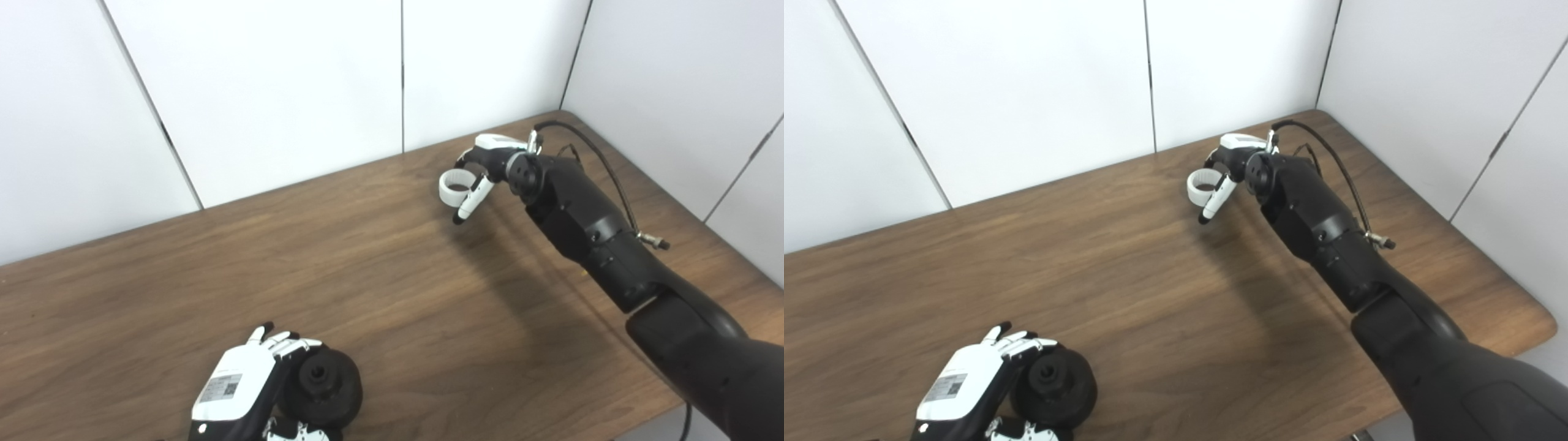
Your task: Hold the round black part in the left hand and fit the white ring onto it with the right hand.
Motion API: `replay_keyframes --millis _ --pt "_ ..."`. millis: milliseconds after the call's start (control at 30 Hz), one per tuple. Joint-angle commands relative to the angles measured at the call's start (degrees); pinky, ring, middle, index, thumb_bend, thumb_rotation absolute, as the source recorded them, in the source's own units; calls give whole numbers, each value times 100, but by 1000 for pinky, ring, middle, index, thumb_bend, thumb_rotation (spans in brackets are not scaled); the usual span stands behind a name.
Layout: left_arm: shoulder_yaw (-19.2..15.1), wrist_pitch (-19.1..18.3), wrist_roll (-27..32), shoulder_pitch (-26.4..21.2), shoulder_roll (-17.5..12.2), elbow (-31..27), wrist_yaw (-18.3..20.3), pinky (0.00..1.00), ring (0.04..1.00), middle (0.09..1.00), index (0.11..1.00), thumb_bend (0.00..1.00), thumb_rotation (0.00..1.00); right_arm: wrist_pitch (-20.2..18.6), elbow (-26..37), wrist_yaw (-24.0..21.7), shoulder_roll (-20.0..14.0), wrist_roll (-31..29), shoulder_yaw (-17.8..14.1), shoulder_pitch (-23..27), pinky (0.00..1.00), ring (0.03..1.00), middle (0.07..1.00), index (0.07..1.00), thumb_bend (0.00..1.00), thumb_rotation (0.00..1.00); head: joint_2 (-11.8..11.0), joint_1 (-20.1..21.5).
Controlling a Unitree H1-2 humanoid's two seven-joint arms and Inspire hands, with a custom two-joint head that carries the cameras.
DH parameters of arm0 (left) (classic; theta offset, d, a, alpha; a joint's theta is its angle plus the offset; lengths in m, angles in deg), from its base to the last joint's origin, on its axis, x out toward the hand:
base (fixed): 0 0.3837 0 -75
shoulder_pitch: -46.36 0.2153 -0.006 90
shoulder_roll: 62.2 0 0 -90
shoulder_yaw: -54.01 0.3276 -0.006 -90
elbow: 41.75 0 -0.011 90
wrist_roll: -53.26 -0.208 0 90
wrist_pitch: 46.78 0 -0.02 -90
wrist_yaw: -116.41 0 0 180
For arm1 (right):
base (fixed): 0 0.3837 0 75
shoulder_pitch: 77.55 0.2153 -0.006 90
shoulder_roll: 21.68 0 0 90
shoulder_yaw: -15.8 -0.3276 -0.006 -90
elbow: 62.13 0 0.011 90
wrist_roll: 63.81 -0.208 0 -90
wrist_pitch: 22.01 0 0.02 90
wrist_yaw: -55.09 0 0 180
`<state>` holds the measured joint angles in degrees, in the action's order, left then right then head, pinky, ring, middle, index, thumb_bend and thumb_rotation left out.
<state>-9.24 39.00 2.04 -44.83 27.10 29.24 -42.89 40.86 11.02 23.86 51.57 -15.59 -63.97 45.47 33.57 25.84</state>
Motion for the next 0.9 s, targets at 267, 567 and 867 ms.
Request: replay_keyframes --millis 267,567,867 --pt "20 -221 -299 200 -227 45 358 1000 880 775 482 525 54 43 14 471 -179 -135 51 265 1000 994 944 787 929 296 76 4" --pt "38 -280 -293 223 -259 -18 403 1000 881 777 482 525 54 56 -102 725 -181 -178 158 282 1000 993 928 713 906 295 119 -28" --pt "33 -287 -258 237 -236 -13 370 1000 883 777 481 525 54 180 -238 1091 -178 -467 142 224 1000 954 860 609 869 215 142 -60"
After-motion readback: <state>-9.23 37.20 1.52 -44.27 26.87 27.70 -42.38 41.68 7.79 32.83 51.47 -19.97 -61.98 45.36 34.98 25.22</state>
